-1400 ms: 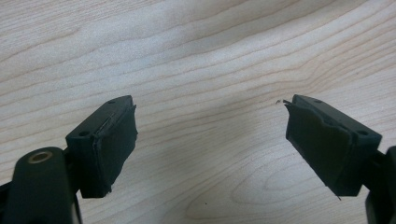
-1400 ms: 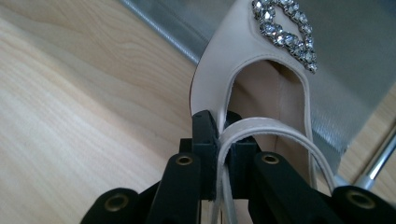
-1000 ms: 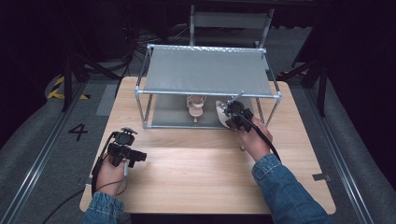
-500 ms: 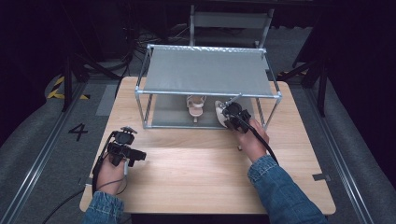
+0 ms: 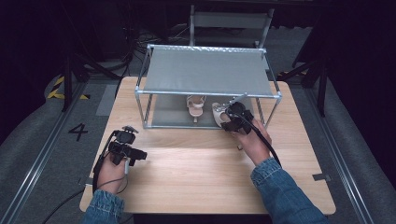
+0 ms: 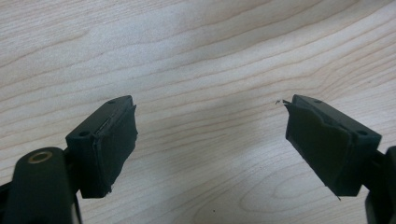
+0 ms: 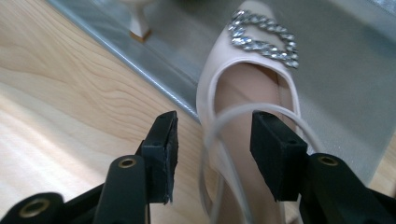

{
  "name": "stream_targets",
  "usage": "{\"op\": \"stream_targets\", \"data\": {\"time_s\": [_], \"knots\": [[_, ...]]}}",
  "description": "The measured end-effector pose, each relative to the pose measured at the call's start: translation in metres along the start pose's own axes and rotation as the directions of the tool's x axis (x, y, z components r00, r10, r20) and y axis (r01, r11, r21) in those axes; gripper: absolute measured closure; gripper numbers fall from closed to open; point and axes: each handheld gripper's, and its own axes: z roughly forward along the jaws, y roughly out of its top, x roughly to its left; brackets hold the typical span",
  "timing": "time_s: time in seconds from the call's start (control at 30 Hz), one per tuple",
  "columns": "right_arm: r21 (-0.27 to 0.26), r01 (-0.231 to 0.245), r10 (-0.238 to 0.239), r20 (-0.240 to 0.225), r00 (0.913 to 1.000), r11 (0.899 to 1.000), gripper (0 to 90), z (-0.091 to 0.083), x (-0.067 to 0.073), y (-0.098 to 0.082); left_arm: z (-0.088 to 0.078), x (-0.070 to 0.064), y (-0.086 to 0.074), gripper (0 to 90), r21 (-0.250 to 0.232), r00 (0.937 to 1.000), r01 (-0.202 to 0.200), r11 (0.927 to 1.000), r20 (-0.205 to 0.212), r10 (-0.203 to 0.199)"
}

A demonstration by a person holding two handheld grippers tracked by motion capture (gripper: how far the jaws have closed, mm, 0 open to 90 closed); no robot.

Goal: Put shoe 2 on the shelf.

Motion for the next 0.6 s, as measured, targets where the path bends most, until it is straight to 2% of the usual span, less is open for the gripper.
{"op": "stream_targets", "data": {"time_s": [0.1, 0.33, 0.4, 0.57, 0.6], "knots": [[-0.033, -0.030, 0.028, -0.055, 0.9981, 0.999, 49.3, -0.016, -0.002, -0.004, 0.002, 0.000, -0.001, 16.8, 0.005, 0.9999, 0.006, 1.0000, 0.012, -0.006], [-0.065, -0.064, 0.058, -0.082, 0.9949, 0.996, 47.4, -0.053, -0.008, -0.030, 0.003, 0.001, 0.006, 17.0, 0.012, 0.9998, 0.004, 0.9999, 0.020, -0.005], [-0.064, -0.073, 0.067, -0.086, 0.9940, 0.995, 47.1, -0.057, -0.009, -0.034, 0.003, 0.001, 0.008, 17.1, 0.013, 0.9998, 0.005, 0.9999, 0.022, -0.005], [-0.029, -0.123, 0.119, -0.101, 0.9877, 0.992, 47.2, -0.072, -0.018, -0.059, 0.000, -0.003, 0.016, 16.8, 0.000, 0.9999, -0.007, 1.0000, 0.013, 0.007], [-0.022, -0.128, 0.126, -0.092, 0.9877, 0.991, 47.2, -0.074, -0.020, -0.066, 0.000, -0.002, 0.017, 16.9, -0.002, 0.9998, -0.013, 0.9999, 0.014, 0.014]]}}
